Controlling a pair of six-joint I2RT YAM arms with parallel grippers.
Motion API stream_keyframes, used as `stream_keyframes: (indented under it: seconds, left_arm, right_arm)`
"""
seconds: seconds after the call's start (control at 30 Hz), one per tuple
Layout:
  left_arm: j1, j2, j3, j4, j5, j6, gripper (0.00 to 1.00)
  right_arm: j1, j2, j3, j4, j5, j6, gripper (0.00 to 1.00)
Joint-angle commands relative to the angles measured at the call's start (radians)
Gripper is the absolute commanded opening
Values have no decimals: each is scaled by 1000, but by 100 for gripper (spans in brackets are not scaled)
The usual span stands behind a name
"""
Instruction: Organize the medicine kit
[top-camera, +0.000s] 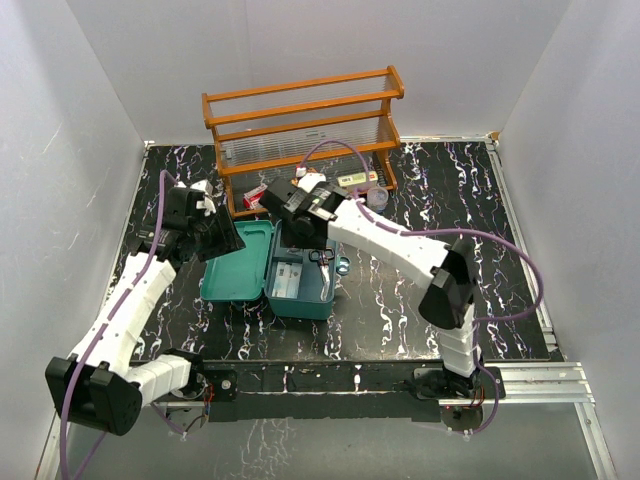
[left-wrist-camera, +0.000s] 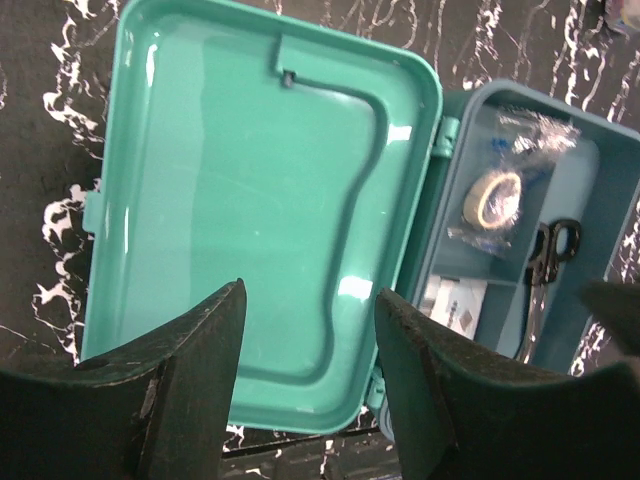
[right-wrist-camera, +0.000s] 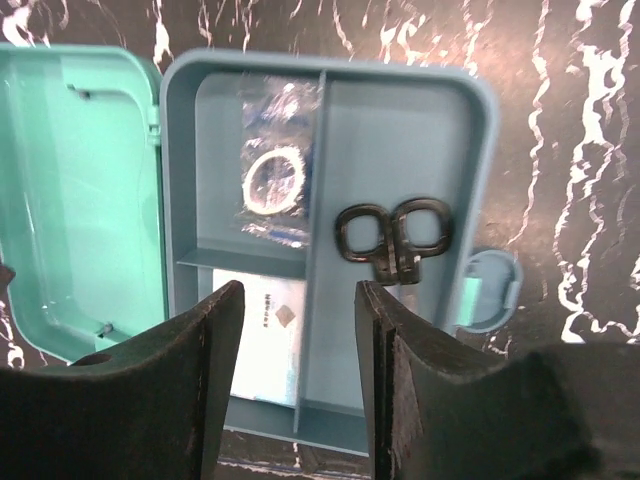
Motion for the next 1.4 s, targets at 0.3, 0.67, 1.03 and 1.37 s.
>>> stream_keyframes:
  seconds: [0.3,0.67,1.03,1.37]
  left_arm:
    - [309,221,33,41,97,33,68]
    - [516,184,-128,214,444,66,99]
    - [534,177,-291,396,707,-18,99]
    - [534,189,-299,441,884,-17,99]
  right_arm:
    - [-224,-350,-342,349,-82,-220,46]
    - [-309,-359,-430,434,-114,-350,45]
    - [-337,-381,-464,463,-162,-394,44]
    - [-346,-434,-500,480,-201,-401,44]
